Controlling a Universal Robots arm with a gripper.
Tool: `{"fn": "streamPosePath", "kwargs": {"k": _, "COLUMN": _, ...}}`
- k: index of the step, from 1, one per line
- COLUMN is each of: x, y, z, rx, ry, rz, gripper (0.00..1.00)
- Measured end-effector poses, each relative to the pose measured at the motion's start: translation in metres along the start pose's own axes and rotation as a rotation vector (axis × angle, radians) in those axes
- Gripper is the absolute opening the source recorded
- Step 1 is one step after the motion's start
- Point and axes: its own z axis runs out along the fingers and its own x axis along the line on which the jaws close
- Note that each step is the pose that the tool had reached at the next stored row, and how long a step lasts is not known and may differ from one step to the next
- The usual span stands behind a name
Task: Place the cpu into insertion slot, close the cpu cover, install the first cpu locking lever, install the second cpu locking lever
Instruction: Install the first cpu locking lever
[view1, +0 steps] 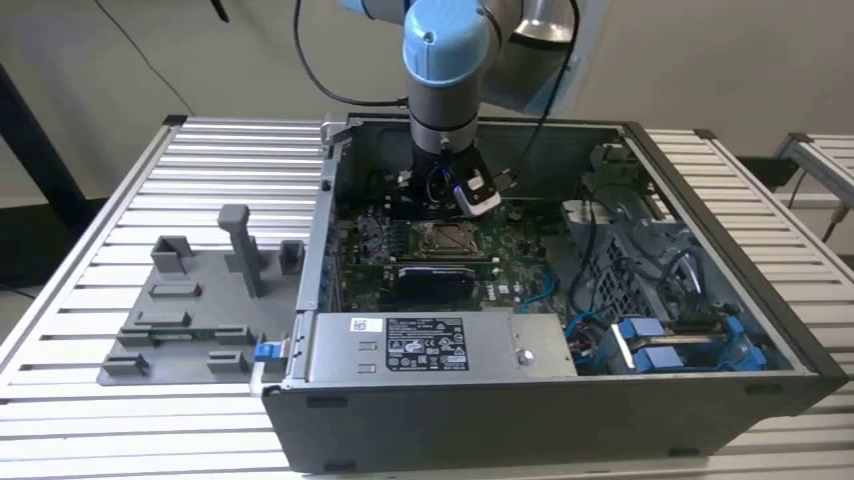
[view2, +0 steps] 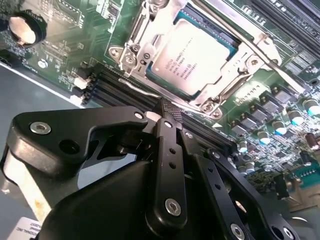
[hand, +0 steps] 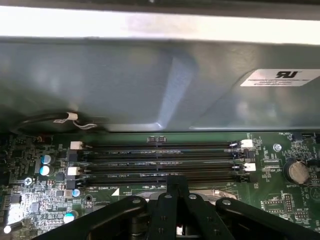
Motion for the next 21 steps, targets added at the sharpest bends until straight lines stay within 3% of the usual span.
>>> {"fn": "streamPosePath", "kwargs": {"k": 21, "x": -0.0114, "y": -0.0007, "z": 0.0043, "rx": -0.0042, "ry": -0.0002, "rz": 0.0, "gripper": 0.11}}
